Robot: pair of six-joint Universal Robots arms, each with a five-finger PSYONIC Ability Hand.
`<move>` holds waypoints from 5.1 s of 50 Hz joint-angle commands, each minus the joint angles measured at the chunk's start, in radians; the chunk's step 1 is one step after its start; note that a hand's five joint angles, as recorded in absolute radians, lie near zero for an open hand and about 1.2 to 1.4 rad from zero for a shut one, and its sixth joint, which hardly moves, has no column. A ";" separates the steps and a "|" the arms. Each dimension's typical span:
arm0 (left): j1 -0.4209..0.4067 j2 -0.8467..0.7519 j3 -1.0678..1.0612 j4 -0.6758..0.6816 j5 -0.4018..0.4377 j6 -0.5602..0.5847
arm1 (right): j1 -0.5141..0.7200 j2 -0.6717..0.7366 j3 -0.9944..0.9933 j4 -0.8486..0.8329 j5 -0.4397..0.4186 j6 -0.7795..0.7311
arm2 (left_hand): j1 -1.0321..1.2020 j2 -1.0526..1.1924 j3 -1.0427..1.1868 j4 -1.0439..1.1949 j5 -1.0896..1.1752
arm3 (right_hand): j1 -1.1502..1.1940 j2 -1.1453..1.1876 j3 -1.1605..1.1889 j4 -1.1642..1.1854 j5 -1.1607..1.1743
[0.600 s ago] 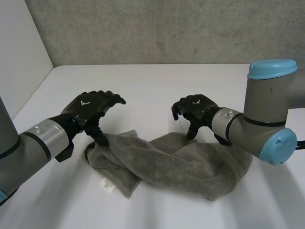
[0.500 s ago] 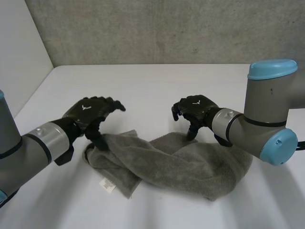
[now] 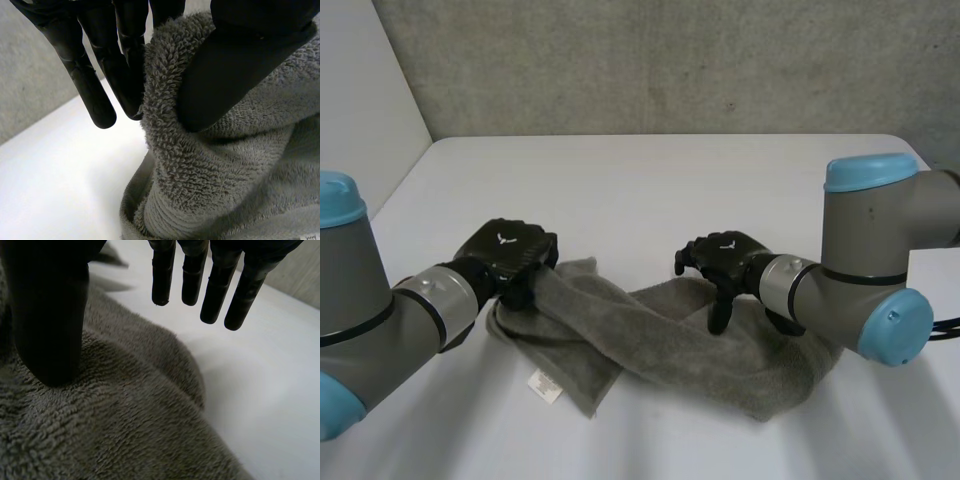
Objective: Fold the towel.
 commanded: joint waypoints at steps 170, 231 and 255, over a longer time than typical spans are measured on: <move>-0.159 -0.482 1.077 -0.077 -0.398 0.390 | 0.005 -0.113 -0.319 -0.035 0.144 -0.271 | 0.222 0.192 0.189 0.188 0.212 | 1.005 1.002 1.003 1.022 1.056; 0.015 0.038 0.061 0.002 -0.320 -0.073 | -0.156 -0.299 0.393 0.004 -0.139 -0.012 | 0.222 0.192 0.189 0.188 0.212 | -0.095 -0.098 -0.096 -0.078 -0.044; 0.016 0.063 0.140 0.012 -0.321 -0.083 | -0.298 -0.590 0.824 -0.222 -0.103 0.281 | 0.222 0.192 0.189 0.188 0.212 | 0.028 0.025 0.027 0.045 0.080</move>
